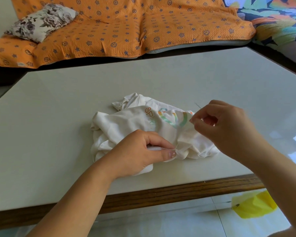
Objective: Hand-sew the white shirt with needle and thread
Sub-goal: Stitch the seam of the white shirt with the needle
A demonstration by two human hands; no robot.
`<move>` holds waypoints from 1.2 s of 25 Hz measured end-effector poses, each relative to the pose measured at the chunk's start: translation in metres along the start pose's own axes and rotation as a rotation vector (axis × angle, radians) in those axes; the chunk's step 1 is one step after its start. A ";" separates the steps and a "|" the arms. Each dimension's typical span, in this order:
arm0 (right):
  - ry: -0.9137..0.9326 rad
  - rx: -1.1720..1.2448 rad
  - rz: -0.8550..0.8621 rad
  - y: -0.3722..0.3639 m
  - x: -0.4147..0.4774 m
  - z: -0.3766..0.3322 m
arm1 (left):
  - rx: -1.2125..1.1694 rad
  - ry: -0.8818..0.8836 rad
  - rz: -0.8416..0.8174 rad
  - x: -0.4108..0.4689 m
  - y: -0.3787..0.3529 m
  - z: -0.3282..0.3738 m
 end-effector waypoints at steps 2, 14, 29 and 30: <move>0.030 -0.021 -0.057 -0.004 -0.002 -0.003 | 0.024 0.011 0.004 0.000 0.000 -0.002; 0.264 0.015 -0.295 -0.016 -0.022 -0.025 | -0.007 -0.041 0.099 -0.003 0.011 0.004; -0.096 0.416 -0.301 -0.023 -0.026 -0.017 | -0.005 -0.053 0.097 -0.004 0.012 0.006; -0.088 0.364 -0.321 -0.023 -0.026 -0.018 | -0.009 -0.056 0.101 -0.004 0.012 0.007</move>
Point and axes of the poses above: each hand's wrist, its own x-axis towards the middle knuckle, its own y-axis out of the back of the hand, z = x × y, the point moved 7 cm from there along x, towards the middle knuckle, and after that the axes turned 6 degrees about -x, right-handed, at the moved point
